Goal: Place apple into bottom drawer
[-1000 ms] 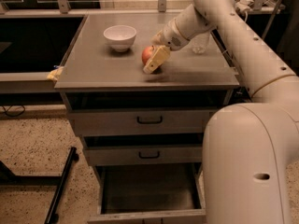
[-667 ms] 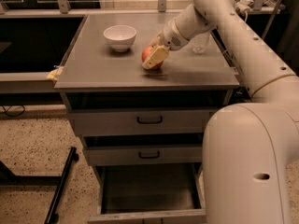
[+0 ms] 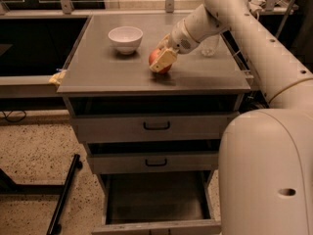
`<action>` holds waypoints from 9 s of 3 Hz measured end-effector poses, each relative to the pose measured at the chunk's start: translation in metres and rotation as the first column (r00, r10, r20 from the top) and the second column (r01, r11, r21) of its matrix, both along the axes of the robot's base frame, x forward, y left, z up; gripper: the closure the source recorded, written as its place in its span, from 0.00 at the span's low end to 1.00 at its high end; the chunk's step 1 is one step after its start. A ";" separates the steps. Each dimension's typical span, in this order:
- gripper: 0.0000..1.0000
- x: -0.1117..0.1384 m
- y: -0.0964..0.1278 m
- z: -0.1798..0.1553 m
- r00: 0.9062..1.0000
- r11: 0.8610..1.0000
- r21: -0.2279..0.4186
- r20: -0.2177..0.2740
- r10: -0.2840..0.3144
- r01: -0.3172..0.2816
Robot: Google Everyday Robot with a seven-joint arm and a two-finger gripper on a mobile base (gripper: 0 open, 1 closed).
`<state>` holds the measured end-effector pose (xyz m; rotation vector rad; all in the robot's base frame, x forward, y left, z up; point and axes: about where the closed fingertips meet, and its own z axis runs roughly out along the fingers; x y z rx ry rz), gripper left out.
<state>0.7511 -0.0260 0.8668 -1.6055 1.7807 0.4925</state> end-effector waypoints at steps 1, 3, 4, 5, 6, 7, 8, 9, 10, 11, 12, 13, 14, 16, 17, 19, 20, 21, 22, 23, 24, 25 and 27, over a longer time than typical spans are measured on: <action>1.00 -0.031 0.005 0.019 0.999 0.999 -0.010 0.035 0.042 -0.041; 1.00 -0.128 0.008 0.063 0.992 0.999 -0.025 0.119 0.027 -0.024; 1.00 -0.161 -0.003 0.030 0.993 0.999 -0.044 0.121 0.000 0.005; 1.00 -0.173 -0.032 -0.030 0.996 0.997 -0.063 0.080 -0.036 0.041; 1.00 -0.173 -0.071 -0.082 0.995 0.993 -0.067 0.020 -0.096 0.098; 1.00 -0.172 -0.096 -0.128 0.991 0.991 -0.056 -0.048 -0.127 0.124; 1.00 -0.173 -0.094 -0.134 0.991 0.990 -0.069 -0.054 -0.125 0.121; 1.00 -0.187 -0.115 -0.209 0.992 0.988 -0.113 -0.048 -0.116 0.110; 1.00 -0.186 -0.145 -0.302 0.992 0.987 -0.108 -0.019 -0.124 0.121; 1.00 -0.179 -0.162 -0.373 0.993 0.993 -0.046 -0.029 -0.114 0.112; 1.00 -0.182 -0.158 -0.404 0.992 0.994 -0.022 -0.059 -0.110 0.109; 1.00 -0.182 -0.157 -0.404 0.992 0.994 -0.022 -0.059 -0.109 0.108; 1.00 -0.178 -0.170 -0.450 0.998 0.998 -0.057 -0.043 -0.042 0.039; 1.00 -0.166 -0.175 -0.588 0.987 0.988 -0.053 -0.078 0.144 -0.148; 1.00 -0.153 -0.185 -0.595 0.991 0.991 -0.056 -0.062 0.117 -0.121; 1.00 -0.170 -0.188 -0.638 0.986 0.987 -0.014 -0.052 0.159 -0.160; 1.00 -0.176 -0.195 -0.663 0.989 0.988 0.053 -0.037 0.146 -0.144; 1.00 -0.174 -0.198 -0.667 0.990 0.989 0.054 -0.032 0.138 -0.136; 1.00 -0.173 -0.196 -0.671 0.991 0.991 0.038 -0.031 0.129 -0.128; 1.00 -0.166 -0.187 -0.683 0.993 0.993 -0.007 -0.023 0.114 -0.115; 1.00 -0.155 -0.178 -0.694 0.995 0.995 -0.029 -0.009 0.096 -0.097; 1.00 -0.146 -0.172 -0.704 0.997 0.997 -0.022 -0.002 0.077 -0.077; 1.00 -0.135 -0.141 -0.728 0.998 0.997 0.051 -0.024 0.062 -0.061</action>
Offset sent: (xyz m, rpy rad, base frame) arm -0.1744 0.0233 0.0300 -0.0985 -0.0506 0.1045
